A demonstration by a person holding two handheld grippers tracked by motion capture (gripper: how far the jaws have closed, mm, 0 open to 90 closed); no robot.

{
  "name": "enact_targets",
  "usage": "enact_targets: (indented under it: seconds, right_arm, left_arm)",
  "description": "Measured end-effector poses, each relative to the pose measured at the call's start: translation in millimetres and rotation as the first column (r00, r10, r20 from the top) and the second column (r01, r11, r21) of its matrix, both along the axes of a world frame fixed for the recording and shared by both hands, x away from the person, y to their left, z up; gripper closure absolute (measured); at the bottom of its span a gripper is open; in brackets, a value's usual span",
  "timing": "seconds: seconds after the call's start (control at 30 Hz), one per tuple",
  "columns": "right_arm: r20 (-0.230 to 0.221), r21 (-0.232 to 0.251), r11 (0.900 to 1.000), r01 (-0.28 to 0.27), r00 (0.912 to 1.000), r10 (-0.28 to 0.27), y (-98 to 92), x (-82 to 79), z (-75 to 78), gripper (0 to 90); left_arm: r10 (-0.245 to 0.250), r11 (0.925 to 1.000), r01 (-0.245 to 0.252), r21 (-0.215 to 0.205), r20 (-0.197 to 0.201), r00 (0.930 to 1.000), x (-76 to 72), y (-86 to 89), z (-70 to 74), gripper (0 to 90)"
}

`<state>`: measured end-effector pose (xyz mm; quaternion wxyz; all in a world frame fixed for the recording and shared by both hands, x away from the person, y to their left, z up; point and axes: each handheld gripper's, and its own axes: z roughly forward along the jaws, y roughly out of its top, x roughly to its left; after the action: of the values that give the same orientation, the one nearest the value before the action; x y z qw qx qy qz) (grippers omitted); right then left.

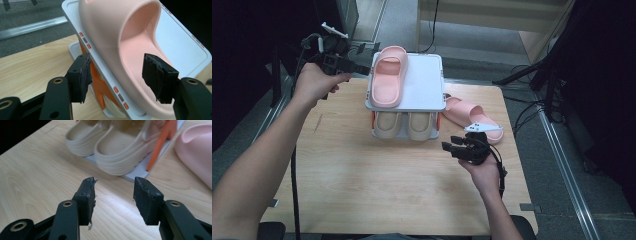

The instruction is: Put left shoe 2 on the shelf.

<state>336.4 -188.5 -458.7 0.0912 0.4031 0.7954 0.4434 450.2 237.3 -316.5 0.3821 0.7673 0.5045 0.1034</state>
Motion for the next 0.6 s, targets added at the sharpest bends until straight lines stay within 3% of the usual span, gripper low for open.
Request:
enact_targets:
  seconds: [0.17,0.37,0.5,0.6]
  right_arm:
    - [0.013,-0.032,0.999,0.031,0.9995,-0.03,-10.4,11.7,0.6,55.2]
    - [-0.005,0.002,0.998,0.057,0.9983,-0.057,-20.8,25.6,-3.0,58.2]
    - [-0.009,-0.016,0.996,0.087,0.9961,-0.088,-29.0,36.9,-4.4,72.0]
    - [-0.035,0.025,0.994,0.105,0.994,-0.104,-37.8,47.1,-4.9,77.8]
  left_arm:
    - [0.001,0.9999,-0.002,0.01,0.015,0.9999,-12.9,9.5,-16.3,38.3]
    - [-0.002,1.0,0.002,0.004,0.012,0.9999,-25.5,17.2,-40.9,38.3]
    - [-0.011,0.9999,0.011,-0.008,0.007,0.9999,-35.7,19.6,-54.9,38.4]
    - [-0.014,0.9999,0.014,-0.007,0.007,0.9999,-42.5,20.2,-64.0,38.5]
